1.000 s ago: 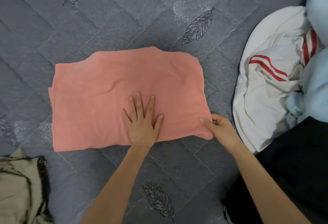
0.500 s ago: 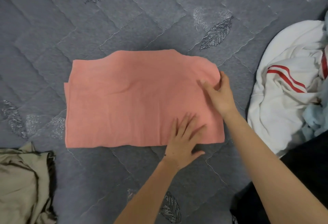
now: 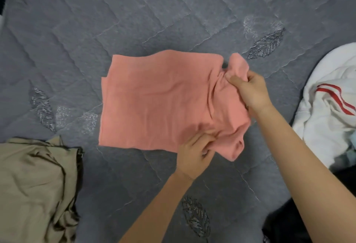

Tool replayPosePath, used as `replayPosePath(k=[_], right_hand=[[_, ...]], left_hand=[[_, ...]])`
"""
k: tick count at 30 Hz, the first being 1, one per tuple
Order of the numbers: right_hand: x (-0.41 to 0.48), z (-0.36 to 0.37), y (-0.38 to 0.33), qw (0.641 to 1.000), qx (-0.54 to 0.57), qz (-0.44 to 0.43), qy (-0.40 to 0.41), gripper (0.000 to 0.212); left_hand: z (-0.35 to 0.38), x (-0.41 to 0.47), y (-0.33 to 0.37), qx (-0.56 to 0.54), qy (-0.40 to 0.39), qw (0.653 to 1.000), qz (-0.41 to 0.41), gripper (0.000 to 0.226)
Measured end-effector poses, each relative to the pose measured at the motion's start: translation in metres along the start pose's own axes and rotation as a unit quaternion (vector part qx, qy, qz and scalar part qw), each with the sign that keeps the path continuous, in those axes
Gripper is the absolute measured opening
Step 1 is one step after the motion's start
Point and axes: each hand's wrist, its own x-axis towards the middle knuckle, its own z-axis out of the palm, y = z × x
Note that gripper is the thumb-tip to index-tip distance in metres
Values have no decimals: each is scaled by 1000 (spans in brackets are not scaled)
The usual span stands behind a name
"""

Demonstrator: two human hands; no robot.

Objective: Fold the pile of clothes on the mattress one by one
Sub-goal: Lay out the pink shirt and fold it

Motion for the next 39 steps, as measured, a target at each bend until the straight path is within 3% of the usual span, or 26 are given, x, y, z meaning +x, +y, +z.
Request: replayPosePath(k=[4,5,7,10,13,16,18,19,21,24,26,28,31,33,35,39], right_hand=[[-22,54,-33,998,1,-64,-1,11],[-27,70,-38,997,2,-79,-8,9],[-37,106,-47,994,-24,-101,-23,16],[-47,159,-55,991,-52,-116,-28,31],[-56,207,-57,986,-87,-126,-66,39],[-65,242,-58,961,-173,-137,-167,4],[-65,255,-55,944,-191,-120,-241,42],[-66,258,-55,940,-190,-118,-258,51],[-63,255,-53,929,-227,-195,-217,53],[-41,235,-45,874,-350,-318,-114,53],[-25,218,-41,834,-450,-309,-78,63],[-11,204,-37,804,-515,-293,-59,74],[8,197,-37,791,-544,-273,-69,93],[19,200,-37,789,-561,-225,-110,102],[26,204,-35,791,-565,-177,-153,106],[28,211,-41,786,-576,-172,-142,95]], left_hand=[[-54,-14,-18,-57,71,982,-163,14],[-67,-17,-24,-79,92,966,-229,4],[-90,-22,-38,-139,152,908,-364,20],[-122,-29,-57,-171,221,847,-451,23],[-145,-33,-77,-226,266,799,-490,25],[-162,-38,-98,-264,293,752,-529,30],[-167,-42,-107,-277,287,730,-555,26],[-168,-44,-109,-289,278,722,-564,27],[-170,-49,-112,-306,260,714,-574,24],[-168,-55,-110,-296,241,721,-579,19],[-164,-55,-103,-301,223,704,-604,33],[-161,-49,-94,-331,209,665,-636,46],[-163,-31,-85,-436,185,614,-631,57],[-163,-16,-83,-497,238,556,-622,59],[-161,-3,-91,-492,323,509,-629,57],[-162,12,-107,-425,400,510,-632,50]])
